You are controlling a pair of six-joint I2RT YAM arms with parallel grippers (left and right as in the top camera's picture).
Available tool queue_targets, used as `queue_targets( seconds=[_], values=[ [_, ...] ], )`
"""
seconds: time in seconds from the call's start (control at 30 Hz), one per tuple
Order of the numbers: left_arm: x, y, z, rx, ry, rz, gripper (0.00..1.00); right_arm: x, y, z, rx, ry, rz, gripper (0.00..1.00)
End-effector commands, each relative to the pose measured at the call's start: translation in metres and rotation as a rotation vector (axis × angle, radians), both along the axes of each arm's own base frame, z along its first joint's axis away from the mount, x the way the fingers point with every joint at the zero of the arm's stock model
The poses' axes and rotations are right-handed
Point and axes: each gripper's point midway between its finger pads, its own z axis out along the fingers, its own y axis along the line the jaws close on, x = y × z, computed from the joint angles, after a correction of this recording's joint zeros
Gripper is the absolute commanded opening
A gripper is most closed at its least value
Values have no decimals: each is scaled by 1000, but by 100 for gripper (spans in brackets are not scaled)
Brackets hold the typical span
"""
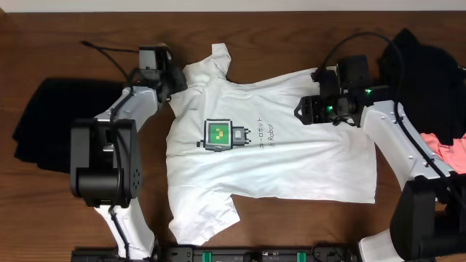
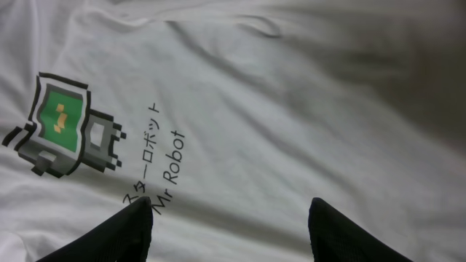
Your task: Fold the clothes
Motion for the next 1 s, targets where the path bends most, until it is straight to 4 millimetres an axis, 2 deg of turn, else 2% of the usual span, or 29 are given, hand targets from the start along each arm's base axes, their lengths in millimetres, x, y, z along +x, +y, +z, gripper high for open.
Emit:
queue_targets(
  seconds=[0.0,0.03,0.07,0.2,0.27,0.33,0.43,0.6,0.97],
  values=[
    [9,20,16,38,-30,18,14,-2,3,-3,-6,2,22,66],
    [7,22,19,37,-11,22,8,-2,3,-3,-6,3,22,66],
    [4,25,22,38,13,26,6,-2,3,-3,-6,3,21,66],
    [-20,27,45,47,112,14,6,-3,3,-3,-6,4,22,67],
    [-39,18,55,23,166,-13,6,-3,3,-3,-6,4,22,67],
    [-50,13,55,12,206,-27,6,-3,3,-3,-6,4,22,67],
    [-56,5,45,26,232,-63,6,-3,3,-3,-6,4,22,67],
    [-57,-6,16,41,270,-108,6,-3,3,-3,-6,6,21,66],
    [-68,-9,-30,48,377,-127,6,-1,3,-2,-2,0,13,67]
  ],
)
